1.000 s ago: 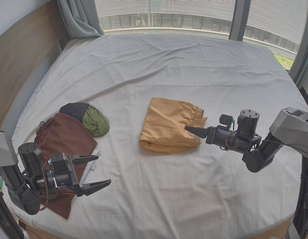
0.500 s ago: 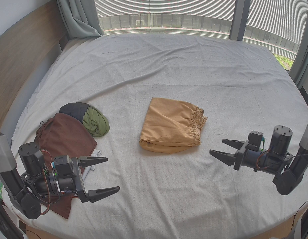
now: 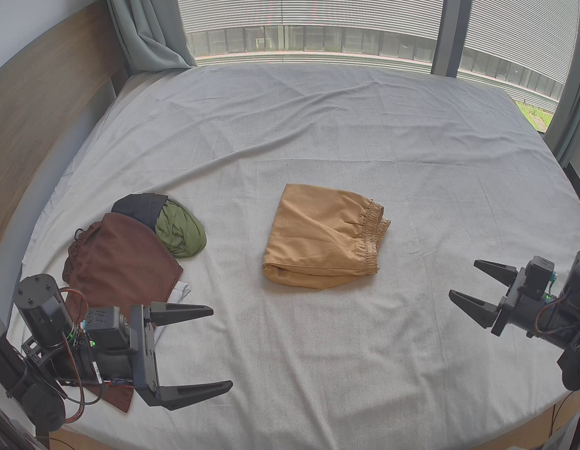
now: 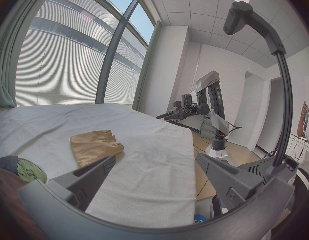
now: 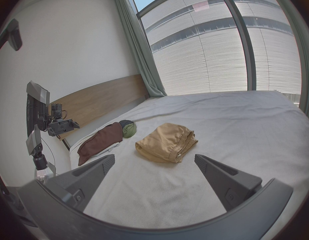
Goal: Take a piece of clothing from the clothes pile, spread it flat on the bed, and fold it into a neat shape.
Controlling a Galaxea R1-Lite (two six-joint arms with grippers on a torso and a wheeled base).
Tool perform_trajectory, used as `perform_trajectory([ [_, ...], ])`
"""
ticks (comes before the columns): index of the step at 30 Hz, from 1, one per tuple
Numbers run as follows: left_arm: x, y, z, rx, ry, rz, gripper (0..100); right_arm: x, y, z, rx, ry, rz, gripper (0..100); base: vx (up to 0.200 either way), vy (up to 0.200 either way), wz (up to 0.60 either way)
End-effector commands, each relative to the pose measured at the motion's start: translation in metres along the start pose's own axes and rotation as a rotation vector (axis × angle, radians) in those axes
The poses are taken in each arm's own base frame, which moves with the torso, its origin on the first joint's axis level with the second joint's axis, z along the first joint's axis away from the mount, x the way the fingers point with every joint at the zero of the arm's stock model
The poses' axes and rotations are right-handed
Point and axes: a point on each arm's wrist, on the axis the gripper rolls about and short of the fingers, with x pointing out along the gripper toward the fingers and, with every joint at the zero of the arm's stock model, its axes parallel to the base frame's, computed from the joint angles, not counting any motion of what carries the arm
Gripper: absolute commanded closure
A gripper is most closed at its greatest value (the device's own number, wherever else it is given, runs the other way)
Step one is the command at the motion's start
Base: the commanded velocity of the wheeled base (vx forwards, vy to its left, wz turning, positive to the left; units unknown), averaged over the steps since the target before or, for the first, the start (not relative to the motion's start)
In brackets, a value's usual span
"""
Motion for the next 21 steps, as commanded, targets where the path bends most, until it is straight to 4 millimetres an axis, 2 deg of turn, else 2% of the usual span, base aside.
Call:
perform_trajectory([
  [1,-0.012,-0.019,0.017,0.059,-0.046,-0.01,0,-0.035,0.02,0.017,-0.072,-0.091,-0.018,0,0.0,0.0,0.0],
  [3,-0.02,-0.029,0.018,0.067,-0.05,-0.012,0,-0.041,0.023,0.022,-0.106,-0.119,-0.022,0,0.0,0.0,0.0],
  [12,-0.04,-0.047,0.041,0.153,-0.115,0.064,0,-0.074,0.044,0.038,-0.155,-0.19,-0.032,0,0.0,0.0,0.0],
  [16,-0.046,-0.048,0.038,0.112,-0.072,0.165,0,-0.085,0.051,0.039,-0.16,-0.198,-0.043,0,0.0,0.0,0.0],
  [17,-0.053,-0.052,0.036,0.082,-0.038,0.211,0,-0.094,0.056,0.039,-0.16,-0.205,-0.048,0,0.0,0.0,0.0],
  [21,-0.062,-0.064,0.033,0.043,0.001,0.22,0,-0.11,0.067,0.04,-0.176,-0.239,-0.051,0,0.0,0.0,0.0],
])
